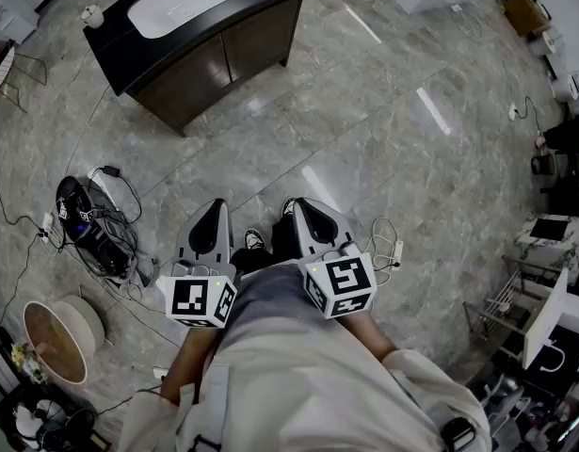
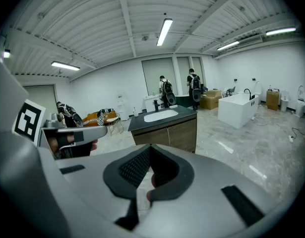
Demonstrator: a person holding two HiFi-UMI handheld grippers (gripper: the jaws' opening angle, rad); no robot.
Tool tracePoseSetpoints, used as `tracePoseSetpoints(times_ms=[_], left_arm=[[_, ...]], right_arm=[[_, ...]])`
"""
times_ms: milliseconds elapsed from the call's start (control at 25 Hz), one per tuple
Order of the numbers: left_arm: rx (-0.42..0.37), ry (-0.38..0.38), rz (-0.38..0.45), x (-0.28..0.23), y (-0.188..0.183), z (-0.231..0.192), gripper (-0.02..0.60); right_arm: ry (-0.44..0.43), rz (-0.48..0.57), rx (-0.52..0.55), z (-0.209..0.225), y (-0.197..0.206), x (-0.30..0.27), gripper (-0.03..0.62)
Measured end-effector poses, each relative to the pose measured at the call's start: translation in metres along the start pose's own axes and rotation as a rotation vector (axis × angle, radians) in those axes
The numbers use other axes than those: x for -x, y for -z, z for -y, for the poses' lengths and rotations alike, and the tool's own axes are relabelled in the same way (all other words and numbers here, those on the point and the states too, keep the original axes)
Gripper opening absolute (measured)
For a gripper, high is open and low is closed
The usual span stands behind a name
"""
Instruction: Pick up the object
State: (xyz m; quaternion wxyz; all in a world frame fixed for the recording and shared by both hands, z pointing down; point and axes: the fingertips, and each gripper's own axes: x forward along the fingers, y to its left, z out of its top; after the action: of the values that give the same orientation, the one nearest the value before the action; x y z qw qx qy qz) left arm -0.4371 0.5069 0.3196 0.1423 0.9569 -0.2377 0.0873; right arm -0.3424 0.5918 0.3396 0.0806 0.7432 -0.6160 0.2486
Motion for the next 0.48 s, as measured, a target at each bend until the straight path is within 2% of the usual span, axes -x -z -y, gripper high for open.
tracePoseSetpoints(times_ms=[240,480], left_arm=[[0.011,-0.012,0.018,0.018,0.0,-0.016,0.006],[0.033,0.007,0.005,0.017,0.004,-0.02,0.006]], right_arm=[[0.007,0.01,0.018,-0.021,0.001,0.003,0.009],[0.032,0.008,0.003,-0.024,-0.004,0.0,0.009]])
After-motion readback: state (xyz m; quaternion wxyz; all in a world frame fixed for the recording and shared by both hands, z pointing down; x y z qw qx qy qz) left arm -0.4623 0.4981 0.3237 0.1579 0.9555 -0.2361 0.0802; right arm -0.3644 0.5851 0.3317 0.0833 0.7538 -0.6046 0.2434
